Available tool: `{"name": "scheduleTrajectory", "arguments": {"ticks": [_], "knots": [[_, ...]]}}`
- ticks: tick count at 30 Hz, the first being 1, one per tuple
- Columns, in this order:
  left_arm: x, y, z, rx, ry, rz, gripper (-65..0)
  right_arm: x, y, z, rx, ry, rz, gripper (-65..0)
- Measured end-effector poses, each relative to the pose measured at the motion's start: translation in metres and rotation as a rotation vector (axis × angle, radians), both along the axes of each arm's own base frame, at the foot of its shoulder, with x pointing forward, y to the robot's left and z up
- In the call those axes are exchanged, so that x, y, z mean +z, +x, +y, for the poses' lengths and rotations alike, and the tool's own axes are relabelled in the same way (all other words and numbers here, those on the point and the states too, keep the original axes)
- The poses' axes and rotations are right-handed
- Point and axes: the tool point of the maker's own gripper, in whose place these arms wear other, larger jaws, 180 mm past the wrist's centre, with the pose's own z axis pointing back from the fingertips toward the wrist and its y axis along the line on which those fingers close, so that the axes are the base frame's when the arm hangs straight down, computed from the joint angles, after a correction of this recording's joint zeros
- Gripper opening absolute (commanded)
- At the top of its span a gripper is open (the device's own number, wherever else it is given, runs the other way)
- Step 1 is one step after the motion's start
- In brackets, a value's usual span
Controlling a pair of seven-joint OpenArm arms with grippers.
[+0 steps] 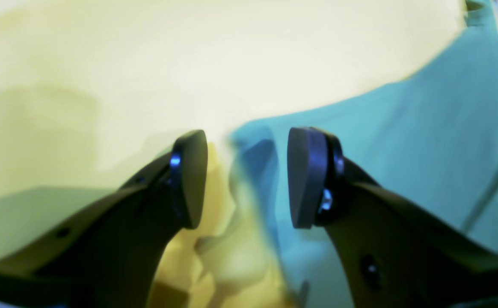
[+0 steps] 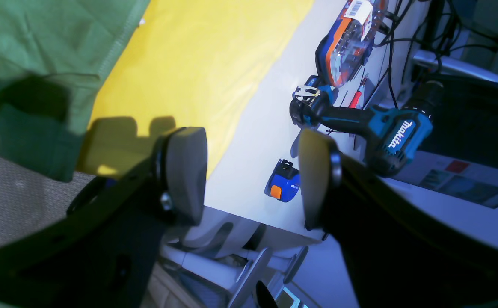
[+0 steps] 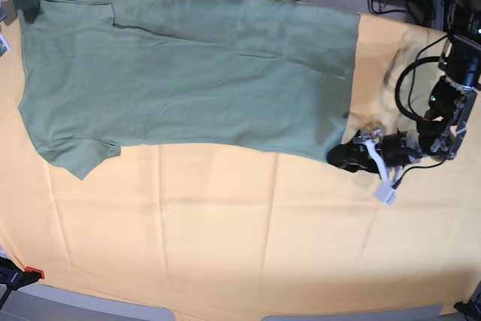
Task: Fold the T-shirt properly
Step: 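Release and move both grippers to the shirt's opposite long edge, then grasp the opposite edge corners with both grippers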
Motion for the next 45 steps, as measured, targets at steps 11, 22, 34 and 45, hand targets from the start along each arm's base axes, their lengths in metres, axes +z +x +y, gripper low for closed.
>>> {"name": "scheduleTrajectory", "arguments": {"ticks": [11, 22, 34, 45], "knots": [[-0.002, -0.032, -0.050, -0.170, -0.125, 0.123, -33.8, 0.009, 0.024, 0.011, -0.022, 0.115, -0.135, -29.0], [-0.005, -0.013, -0.039, -0.109, -0.063, 0.014, -65.0, 0.011, 0.063, 0.079, 0.048, 0.640, -0.368, -28.9], [-0.011, -0.015, -0.038, -0.123, -0.025, 0.011, -65.0, -0.009, 0.138, 0.007, -0.133, 1.008, -0.600, -29.0], [-0.012, -0.015, -0.038, -0.130, -0.010, 0.006, -65.0, -0.066, 0.185, -0.015, -0.426, 1.390, -0.555, -28.9]]}}
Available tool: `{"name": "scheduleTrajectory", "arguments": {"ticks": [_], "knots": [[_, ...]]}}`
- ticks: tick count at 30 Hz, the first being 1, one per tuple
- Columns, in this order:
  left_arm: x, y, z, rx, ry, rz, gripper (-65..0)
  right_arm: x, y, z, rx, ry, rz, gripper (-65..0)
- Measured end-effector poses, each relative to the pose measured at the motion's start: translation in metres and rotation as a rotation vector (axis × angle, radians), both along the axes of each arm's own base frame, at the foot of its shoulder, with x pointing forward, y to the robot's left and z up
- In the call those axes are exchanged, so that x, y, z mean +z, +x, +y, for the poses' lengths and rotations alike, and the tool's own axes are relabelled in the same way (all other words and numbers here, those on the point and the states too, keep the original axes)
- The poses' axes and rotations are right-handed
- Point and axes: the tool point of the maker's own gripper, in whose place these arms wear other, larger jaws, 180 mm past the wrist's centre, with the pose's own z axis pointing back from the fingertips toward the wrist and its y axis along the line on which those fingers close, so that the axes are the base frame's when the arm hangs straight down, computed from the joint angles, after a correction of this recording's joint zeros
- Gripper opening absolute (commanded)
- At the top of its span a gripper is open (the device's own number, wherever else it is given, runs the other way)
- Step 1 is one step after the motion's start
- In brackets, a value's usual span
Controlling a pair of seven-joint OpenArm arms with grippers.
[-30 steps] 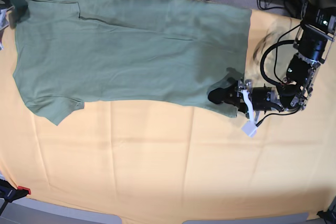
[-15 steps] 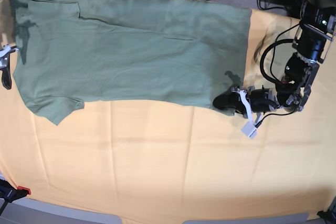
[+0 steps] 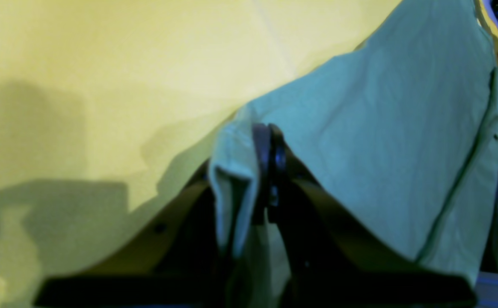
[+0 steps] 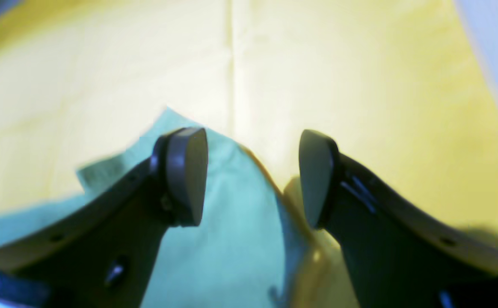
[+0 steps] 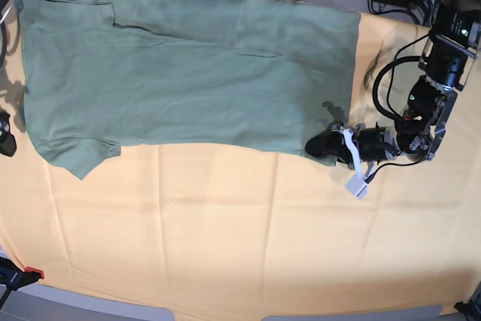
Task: Fold the T-shirt properly
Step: 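Grasp the opposite edge corners with both grippers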
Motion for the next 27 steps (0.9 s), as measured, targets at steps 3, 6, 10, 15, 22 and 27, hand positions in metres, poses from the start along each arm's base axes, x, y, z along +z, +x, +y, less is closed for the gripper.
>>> {"name": "scheduleTrajectory", "arguments": {"ticks": [3, 6, 10, 15, 22, 27], "knots": [[0.000, 0.000, 0.000, 0.000, 0.000, 0.000, -65.0, -0.023, 0.012, 0.012, 0.019, 0.065, 0.072, -29.0], [0.000, 0.000, 0.000, 0.000, 0.000, 0.000, -65.0, -0.045, 0.020, 0.024, 0.026, 0.124, 0.138, -29.0], [0.000, 0.000, 0.000, -0.002, 0.002, 0.001, -65.0, -0.059, 0.028, 0.028, 0.017, 0.186, 0.176, -29.0], [0.000, 0.000, 0.000, -0.002, 0.001, 0.002, -65.0, -0.072, 0.028, 0.024, 0.000, 0.194, 0.202, -28.9], [0.001, -0.001, -0.001, -0.001, -0.009, 0.008, -65.0, -0.072, 0.022, 0.043, 0.094, 0.238, 0.213, -29.0], [0.001, -0.001, -0.001, -0.001, -0.009, 0.008, -65.0, -0.070, 0.022, 0.047, 0.106, 0.267, 0.212, -29.8]]}}
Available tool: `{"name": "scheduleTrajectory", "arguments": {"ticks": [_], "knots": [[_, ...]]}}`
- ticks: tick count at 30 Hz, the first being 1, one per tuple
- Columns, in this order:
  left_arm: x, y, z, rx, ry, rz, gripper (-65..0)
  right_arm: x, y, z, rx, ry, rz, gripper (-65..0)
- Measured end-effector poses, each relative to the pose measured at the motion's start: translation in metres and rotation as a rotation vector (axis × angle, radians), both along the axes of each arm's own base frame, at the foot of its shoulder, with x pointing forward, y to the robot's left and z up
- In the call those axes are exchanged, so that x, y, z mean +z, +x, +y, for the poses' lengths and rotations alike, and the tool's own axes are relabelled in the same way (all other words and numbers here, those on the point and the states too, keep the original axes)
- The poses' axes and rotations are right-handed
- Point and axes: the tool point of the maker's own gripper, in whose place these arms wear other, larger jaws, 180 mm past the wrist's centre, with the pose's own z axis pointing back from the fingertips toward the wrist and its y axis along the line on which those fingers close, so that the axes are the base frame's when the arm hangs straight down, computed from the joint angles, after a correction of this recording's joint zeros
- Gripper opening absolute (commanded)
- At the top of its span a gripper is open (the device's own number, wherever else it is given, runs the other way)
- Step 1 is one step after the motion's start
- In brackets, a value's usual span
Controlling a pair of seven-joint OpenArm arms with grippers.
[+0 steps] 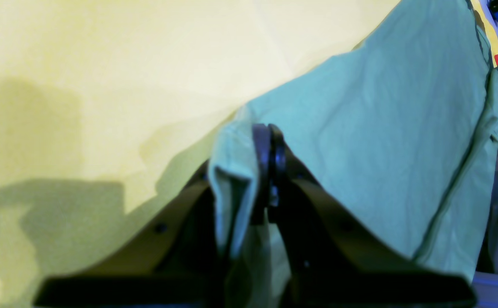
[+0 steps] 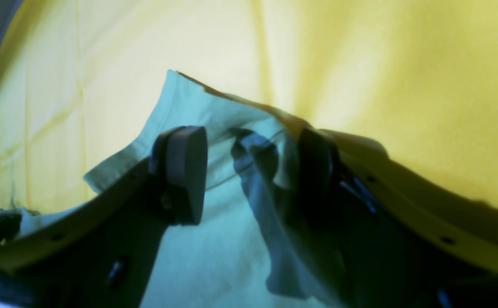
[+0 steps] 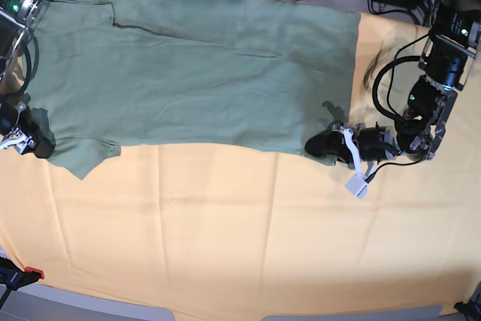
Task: Fold the T-shirt properly
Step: 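Grasp the opposite edge corners with both grippers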
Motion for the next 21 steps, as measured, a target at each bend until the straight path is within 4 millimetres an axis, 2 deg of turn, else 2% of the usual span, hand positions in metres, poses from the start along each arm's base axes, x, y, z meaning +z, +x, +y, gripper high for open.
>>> {"name": "scheduleTrajectory", "arguments": {"ticks": [2, 5, 13, 17, 21], "knots": [[0.000, 0.000, 0.000, 0.000, 0.000, 0.000, -65.0, 0.000, 0.000, 0.000, 0.001, -0.001, 0.003, -37.5], [0.000, 0.000, 0.000, 0.000, 0.000, 0.000, -65.0, -0.004, -0.003, 0.001, 0.005, -0.001, 0.017, -64.3], [0.002, 0.004, 0.001, -0.004, 0.015, -0.012, -65.0, 0.001, 0.005, -0.006, -0.026, -0.028, -0.023, -65.0], [0.018, 0.024, 0.005, 0.000, 0.047, -0.088, -65.0, 0.016, 0.021, -0.008, -0.023, -0.048, -0.056, -65.0], [0.031, 0.041, 0.008, 0.009, 0.078, -0.175, -65.0, 0.020, 0.029, -0.014, -0.016, -0.113, -0.049, -65.0]]}}
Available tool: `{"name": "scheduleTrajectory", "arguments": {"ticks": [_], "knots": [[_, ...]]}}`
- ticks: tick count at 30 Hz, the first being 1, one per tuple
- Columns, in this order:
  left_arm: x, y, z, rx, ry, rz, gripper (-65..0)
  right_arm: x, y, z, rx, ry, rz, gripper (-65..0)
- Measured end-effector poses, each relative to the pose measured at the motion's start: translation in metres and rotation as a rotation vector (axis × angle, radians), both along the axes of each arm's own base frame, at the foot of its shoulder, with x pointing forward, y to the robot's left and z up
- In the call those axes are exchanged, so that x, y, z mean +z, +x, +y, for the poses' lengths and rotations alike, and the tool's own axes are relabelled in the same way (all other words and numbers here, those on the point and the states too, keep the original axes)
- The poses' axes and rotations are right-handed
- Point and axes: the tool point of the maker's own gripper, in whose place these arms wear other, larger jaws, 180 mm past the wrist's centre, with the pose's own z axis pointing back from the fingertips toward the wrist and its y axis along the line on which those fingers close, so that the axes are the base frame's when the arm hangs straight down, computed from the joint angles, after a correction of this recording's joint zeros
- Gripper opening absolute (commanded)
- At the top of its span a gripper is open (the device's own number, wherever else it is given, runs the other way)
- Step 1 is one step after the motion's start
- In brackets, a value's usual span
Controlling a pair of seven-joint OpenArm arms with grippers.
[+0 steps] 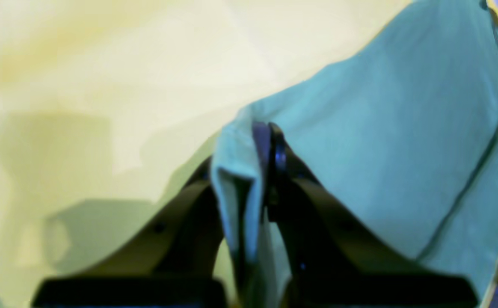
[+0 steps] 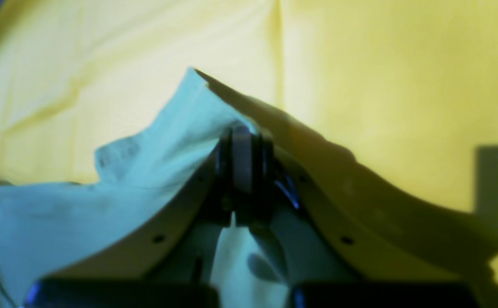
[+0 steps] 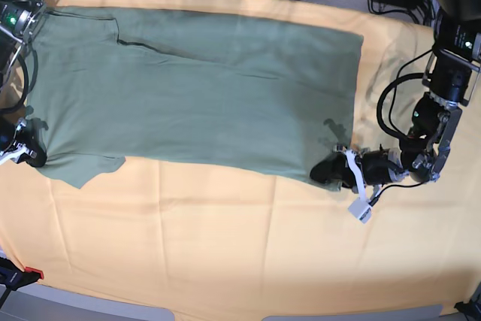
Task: Fold the T-shirt properly
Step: 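Grasp the opposite edge corners with both grippers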
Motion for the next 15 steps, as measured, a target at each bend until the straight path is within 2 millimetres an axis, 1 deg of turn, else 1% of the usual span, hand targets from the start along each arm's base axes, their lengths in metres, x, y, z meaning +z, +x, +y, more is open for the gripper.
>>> {"name": "scheduleTrajectory", "arguments": {"ticks": [3, 6, 8, 11, 15], "knots": [[0.005, 0.009, 0.003, 0.012, 0.018, -0.067, -65.0, 0.007, 0.010, -0.007, -0.019, -0.055, -0.035, -65.0], [0.006, 0.023, 0.011, 0.062, 0.067, -0.134, -65.0, 0.016, 0.021, -0.018, -0.033, -0.134, -0.069, -65.0], [0.005, 0.033, 0.018, 0.104, 0.113, -0.181, -65.0, 0.022, 0.028, -0.020, -0.036, -0.162, -0.092, -65.0], [0.008, 0.041, 0.015, 0.098, 0.155, -0.233, -65.0, 0.026, 0.036, -0.016, -0.006, -0.208, -0.102, -65.0], [0.009, 0.046, 0.001, 0.083, 0.158, -0.254, -65.0, 0.016, 0.042, 0.000, 0.079, -0.282, -0.063, -65.0]]}}
